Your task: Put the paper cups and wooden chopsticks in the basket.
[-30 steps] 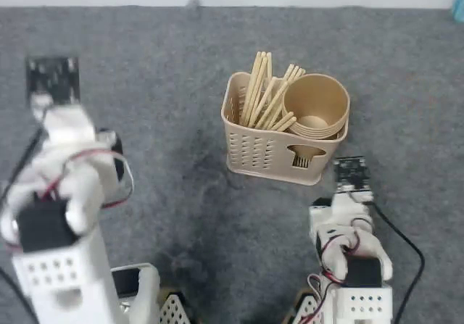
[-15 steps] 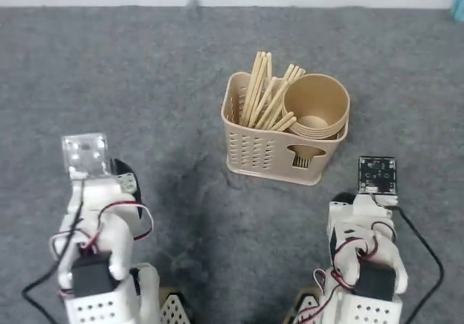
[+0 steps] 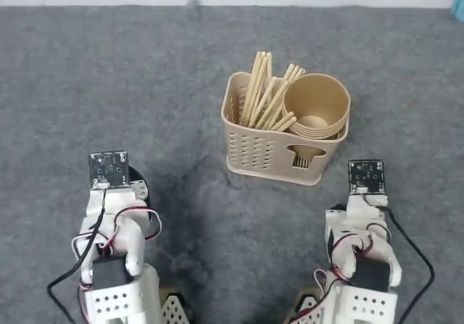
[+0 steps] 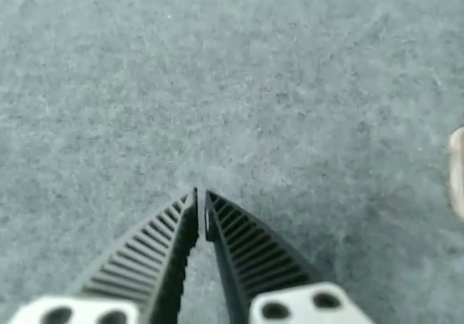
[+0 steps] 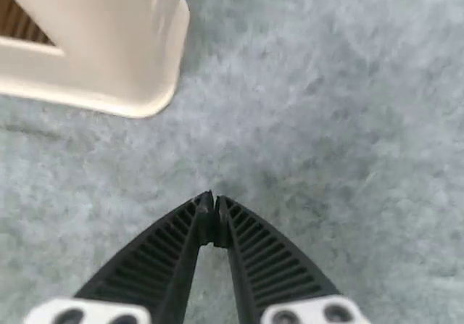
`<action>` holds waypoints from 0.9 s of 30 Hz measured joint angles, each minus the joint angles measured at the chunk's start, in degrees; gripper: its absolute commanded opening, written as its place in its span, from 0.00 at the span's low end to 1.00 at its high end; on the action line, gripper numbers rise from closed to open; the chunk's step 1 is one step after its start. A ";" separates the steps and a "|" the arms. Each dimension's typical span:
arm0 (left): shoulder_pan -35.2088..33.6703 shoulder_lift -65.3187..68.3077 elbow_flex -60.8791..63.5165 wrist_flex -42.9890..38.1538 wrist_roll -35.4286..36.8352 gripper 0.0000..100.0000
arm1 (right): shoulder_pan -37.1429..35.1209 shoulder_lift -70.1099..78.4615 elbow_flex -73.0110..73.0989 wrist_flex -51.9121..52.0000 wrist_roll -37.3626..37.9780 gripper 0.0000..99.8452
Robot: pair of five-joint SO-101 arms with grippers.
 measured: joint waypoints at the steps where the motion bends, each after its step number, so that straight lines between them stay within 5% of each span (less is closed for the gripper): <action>1: 0.18 0.00 0.09 0.18 0.00 0.01 | -1.05 0.00 0.00 0.70 0.00 0.01; 8: 8.44 0.00 0.09 5.89 -0.09 0.01 | -4.40 -0.09 2.20 0.00 -3.60 0.01; 18: 5.80 0.00 0.09 6.59 -0.09 0.01 | -4.84 0.09 2.37 2.73 -3.96 0.01; 27: 5.80 -0.09 0.09 17.05 0.00 0.01 | -4.92 0.09 2.37 2.99 -3.96 0.01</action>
